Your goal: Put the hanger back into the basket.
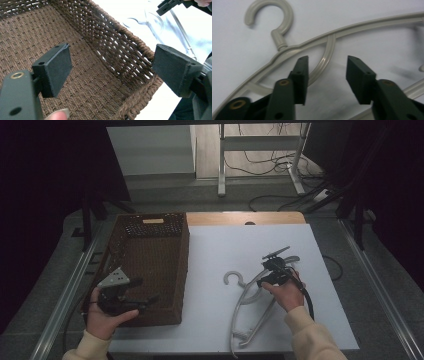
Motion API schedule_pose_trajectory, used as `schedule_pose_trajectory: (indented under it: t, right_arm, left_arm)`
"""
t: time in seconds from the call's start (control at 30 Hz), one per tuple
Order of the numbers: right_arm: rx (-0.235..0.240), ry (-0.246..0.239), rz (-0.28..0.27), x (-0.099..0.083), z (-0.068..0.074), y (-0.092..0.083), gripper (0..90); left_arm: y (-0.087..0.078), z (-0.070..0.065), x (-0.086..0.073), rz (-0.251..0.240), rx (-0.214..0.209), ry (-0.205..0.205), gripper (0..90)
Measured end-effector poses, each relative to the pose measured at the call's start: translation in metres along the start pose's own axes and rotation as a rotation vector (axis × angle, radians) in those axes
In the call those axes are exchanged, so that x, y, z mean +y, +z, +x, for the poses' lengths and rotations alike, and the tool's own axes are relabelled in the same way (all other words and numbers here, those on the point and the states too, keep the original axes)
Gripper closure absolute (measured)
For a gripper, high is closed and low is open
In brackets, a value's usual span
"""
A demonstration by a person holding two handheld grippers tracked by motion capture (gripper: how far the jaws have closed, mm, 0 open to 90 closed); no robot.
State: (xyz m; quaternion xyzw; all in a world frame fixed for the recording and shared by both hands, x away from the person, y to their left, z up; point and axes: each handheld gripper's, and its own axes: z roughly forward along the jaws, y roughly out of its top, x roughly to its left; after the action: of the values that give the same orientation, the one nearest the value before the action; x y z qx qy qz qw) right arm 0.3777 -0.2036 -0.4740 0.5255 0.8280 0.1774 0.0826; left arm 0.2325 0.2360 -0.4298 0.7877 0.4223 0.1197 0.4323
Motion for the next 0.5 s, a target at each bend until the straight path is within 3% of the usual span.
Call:
schedule_pose_trajectory:
  t: [0.23, 0.5]
  right_arm:
    - [-0.061, 0.036, 0.041, 0.008, 0.003, 0.018, 52.3]
    - [-0.084, 0.015, 0.060, 0.010, 0.010, 0.025, 63.5]
  left_arm:
    - [-0.001, 0.001, 0.000, 0.001, -0.001, 0.001, 15.9]
    - [0.000, 0.001, 0.000, 0.003, -0.002, 0.000, 15.9]
